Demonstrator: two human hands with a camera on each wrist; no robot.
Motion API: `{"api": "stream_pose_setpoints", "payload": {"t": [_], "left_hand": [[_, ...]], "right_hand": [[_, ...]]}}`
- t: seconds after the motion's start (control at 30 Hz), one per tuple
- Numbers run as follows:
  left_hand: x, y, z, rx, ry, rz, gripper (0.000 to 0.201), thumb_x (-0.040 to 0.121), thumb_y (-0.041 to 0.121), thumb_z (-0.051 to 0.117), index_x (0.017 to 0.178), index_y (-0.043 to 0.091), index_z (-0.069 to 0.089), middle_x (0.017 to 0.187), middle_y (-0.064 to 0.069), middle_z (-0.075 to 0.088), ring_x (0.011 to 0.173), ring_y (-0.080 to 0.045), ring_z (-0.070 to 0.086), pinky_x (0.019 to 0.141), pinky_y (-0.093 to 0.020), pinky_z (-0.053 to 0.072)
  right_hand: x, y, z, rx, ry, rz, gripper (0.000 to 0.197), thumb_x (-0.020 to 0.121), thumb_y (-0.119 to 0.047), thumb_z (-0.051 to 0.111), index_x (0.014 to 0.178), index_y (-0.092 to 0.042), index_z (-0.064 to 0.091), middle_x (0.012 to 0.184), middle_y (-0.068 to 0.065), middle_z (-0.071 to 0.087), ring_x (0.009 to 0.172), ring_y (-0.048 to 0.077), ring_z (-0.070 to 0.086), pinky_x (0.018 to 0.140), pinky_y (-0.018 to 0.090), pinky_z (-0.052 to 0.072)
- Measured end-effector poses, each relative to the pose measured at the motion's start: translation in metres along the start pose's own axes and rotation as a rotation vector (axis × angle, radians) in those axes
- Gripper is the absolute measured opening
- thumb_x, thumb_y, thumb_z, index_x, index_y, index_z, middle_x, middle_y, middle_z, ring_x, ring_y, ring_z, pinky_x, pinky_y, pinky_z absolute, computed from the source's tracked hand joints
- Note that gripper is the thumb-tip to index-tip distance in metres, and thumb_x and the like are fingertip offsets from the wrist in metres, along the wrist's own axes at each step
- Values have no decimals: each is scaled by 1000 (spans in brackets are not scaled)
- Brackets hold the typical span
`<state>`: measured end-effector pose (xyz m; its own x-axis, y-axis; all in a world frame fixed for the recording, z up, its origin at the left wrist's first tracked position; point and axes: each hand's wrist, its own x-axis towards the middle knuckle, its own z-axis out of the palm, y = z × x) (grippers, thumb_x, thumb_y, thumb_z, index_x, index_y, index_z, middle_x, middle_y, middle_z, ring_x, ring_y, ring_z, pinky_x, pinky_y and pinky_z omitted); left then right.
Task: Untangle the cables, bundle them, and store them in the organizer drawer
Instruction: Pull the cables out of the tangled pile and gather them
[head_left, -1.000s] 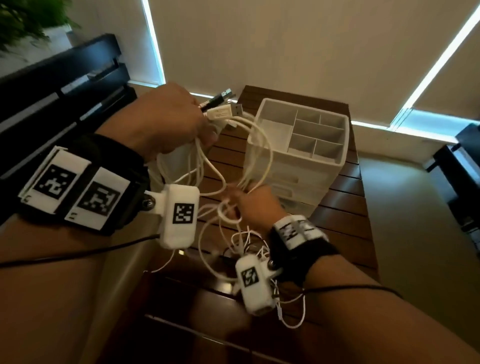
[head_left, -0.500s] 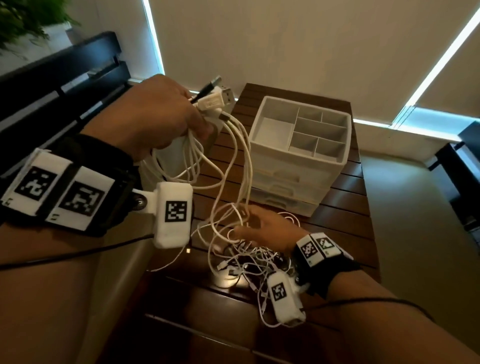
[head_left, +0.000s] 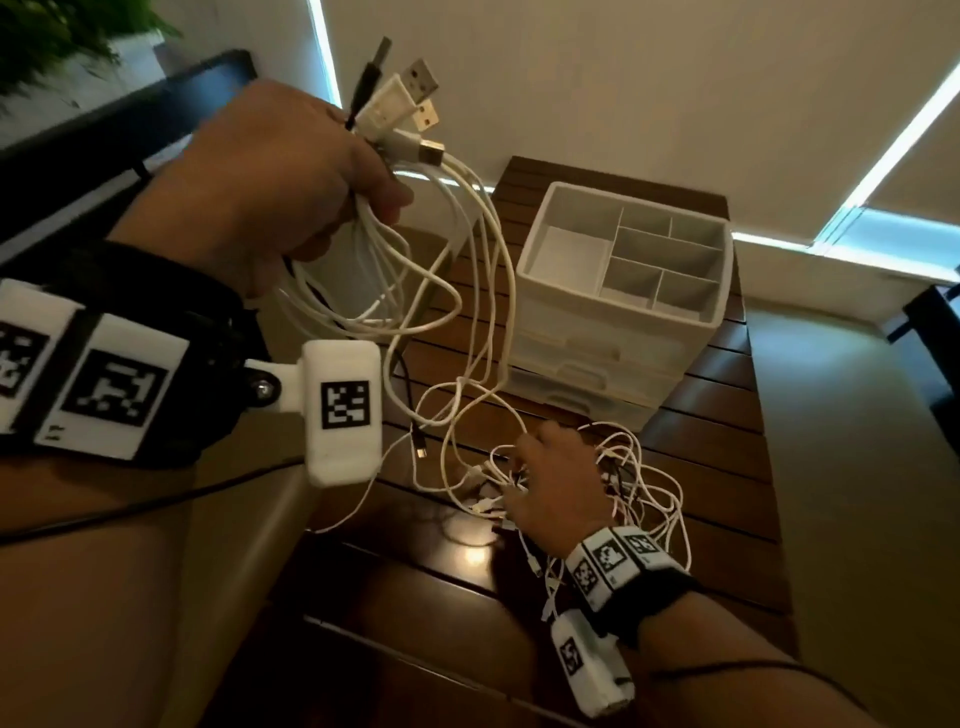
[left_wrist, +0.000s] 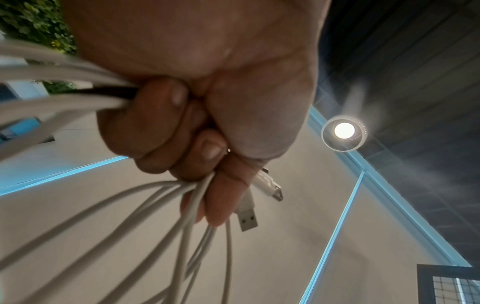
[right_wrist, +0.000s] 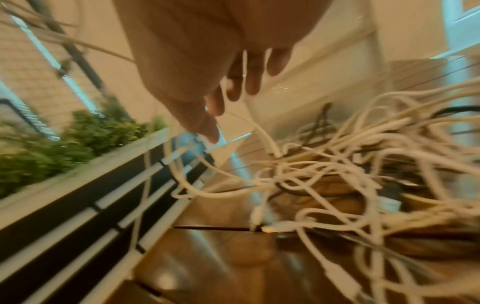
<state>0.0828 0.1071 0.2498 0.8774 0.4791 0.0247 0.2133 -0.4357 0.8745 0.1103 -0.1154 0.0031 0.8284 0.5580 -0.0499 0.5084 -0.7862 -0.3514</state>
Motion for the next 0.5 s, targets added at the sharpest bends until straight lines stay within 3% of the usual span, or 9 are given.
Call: {"api": "stream_pose_setpoints", "payload": {"t": [0.07,0.13,0.17,0.27,0.37,0.43,0.5], "left_hand": [[-2,-4,1,-16,-22,4,9,77,12,72,72,10,65,39,7,42,31,-8,31,32,-19,25],[-4,-9,1,-36,-44,-5,9,76,10,72,71,9,64,35,9,39,30,-9,28,34,-19,24],[-6,-14,-2,-49,-34,-14,9,76,9,71,71,9,64,35,8,39,30,-9,27,35,-19,23],[-9,-28,-10,-67,-27,-54,10,74,7,72,70,8,62,33,8,38,28,-9,26,36,-17,23],[-11,-46,-23,-75,-1,-92,12,73,6,73,70,8,62,33,8,39,28,-9,28,36,-17,24],[-12,-56,-28,-72,22,-96,12,74,6,73,70,11,63,35,9,42,29,-8,30,37,-18,26],[-13,-64,-30,-48,23,-78,12,75,7,73,72,13,63,39,10,47,30,-5,34,37,-19,28]], "right_hand": [[6,-20,10,212,-231,-22,58,76,-43,70,126,-25,47,127,-1,51,116,23,52,95,35,45],[10,-32,23,102,-467,-15,69,79,-44,70,140,-28,40,145,1,40,126,26,49,100,35,43],[12,-35,29,24,-491,-28,63,83,-42,66,140,-29,41,147,3,38,126,27,49,99,35,43],[17,-34,37,-114,-510,-20,39,90,-37,56,127,-23,56,127,6,59,112,28,59,88,33,47],[26,-48,35,-257,-546,-50,30,90,-30,57,111,-9,65,115,11,66,105,27,63,80,28,46],[32,-68,29,-211,-431,-43,29,90,-30,57,107,-8,64,109,11,66,101,29,65,78,30,48],[35,-98,34,-175,-308,-140,32,85,-37,61,106,-12,64,105,10,66,98,31,66,77,35,52]]}}
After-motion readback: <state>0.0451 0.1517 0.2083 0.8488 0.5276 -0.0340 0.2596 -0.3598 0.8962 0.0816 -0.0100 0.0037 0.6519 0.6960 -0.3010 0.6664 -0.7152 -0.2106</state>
